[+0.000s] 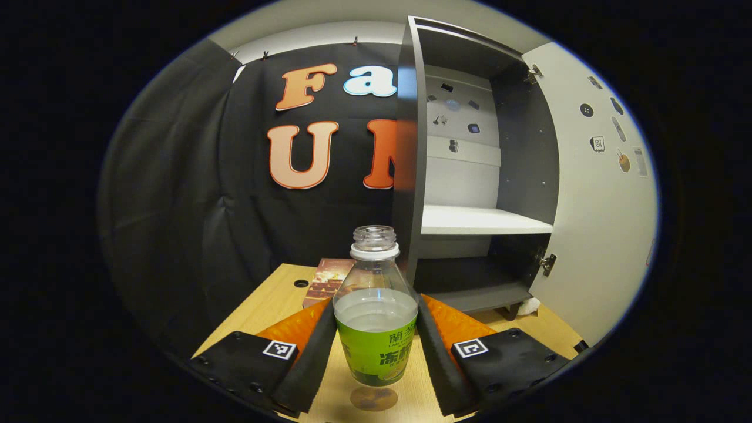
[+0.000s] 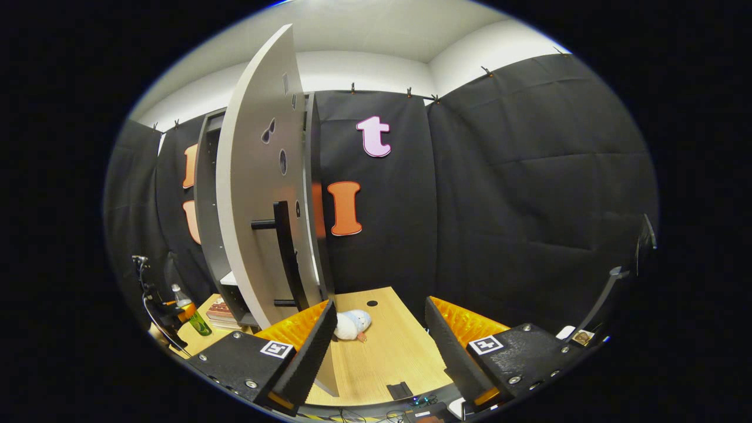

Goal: Open the cabinet door with the right hand, grasp the bottle in the cabinet with the left hand and place it on the coaster, then close the cabinet door with the right hand.

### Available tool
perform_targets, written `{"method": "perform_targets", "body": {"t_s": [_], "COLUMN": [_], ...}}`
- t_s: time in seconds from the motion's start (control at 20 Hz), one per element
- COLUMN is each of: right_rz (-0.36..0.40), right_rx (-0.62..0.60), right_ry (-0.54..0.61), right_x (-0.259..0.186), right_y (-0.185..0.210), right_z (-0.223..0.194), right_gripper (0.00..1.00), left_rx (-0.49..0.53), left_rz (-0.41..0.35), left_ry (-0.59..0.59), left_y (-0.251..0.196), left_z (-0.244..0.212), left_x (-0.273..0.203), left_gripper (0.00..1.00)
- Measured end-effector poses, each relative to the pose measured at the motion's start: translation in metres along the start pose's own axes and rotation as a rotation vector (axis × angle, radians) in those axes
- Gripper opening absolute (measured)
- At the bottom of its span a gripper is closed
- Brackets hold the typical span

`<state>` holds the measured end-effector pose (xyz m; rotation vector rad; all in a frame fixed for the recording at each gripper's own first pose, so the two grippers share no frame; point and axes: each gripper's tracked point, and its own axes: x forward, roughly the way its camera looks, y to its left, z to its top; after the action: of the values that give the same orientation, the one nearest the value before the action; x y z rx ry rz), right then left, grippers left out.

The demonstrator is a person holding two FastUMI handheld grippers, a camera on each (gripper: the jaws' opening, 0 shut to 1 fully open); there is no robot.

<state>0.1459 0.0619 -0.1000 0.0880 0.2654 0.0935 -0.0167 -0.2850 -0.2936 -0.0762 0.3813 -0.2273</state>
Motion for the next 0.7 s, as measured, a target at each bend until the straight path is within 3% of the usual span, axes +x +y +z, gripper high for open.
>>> {"method": "perform_targets", "body": {"t_s": [0.25, 0.35, 0.4, 0.7], "right_rz": [-0.013, -0.012, -0.014, -0.035], "right_rx": [-0.022, -0.015, -0.012, 0.007], "right_ry": [0.016, 0.027, 0.03, 0.049], "right_x": [-0.001, -0.003, -0.004, -0.004], "right_y": [-0.002, 0.0, 0.001, 0.001], "right_z": [-0.002, -0.004, -0.004, -0.008], "right_gripper": [0.99, 0.99, 0.93, 0.93], "left_rx": [-0.022, -0.016, -0.012, -0.018], "left_rz": [0.009, 0.019, 0.021, 0.038], "left_ry": [0.054, 0.067, 0.07, 0.095], "left_y": [0.008, 0.008, 0.009, 0.013], "left_z": [-0.056, -0.072, -0.079, -0.114], "left_x": [0.007, 0.009, 0.009, 0.017], "left_gripper": [0.82, 0.82, 0.83, 0.83]}}
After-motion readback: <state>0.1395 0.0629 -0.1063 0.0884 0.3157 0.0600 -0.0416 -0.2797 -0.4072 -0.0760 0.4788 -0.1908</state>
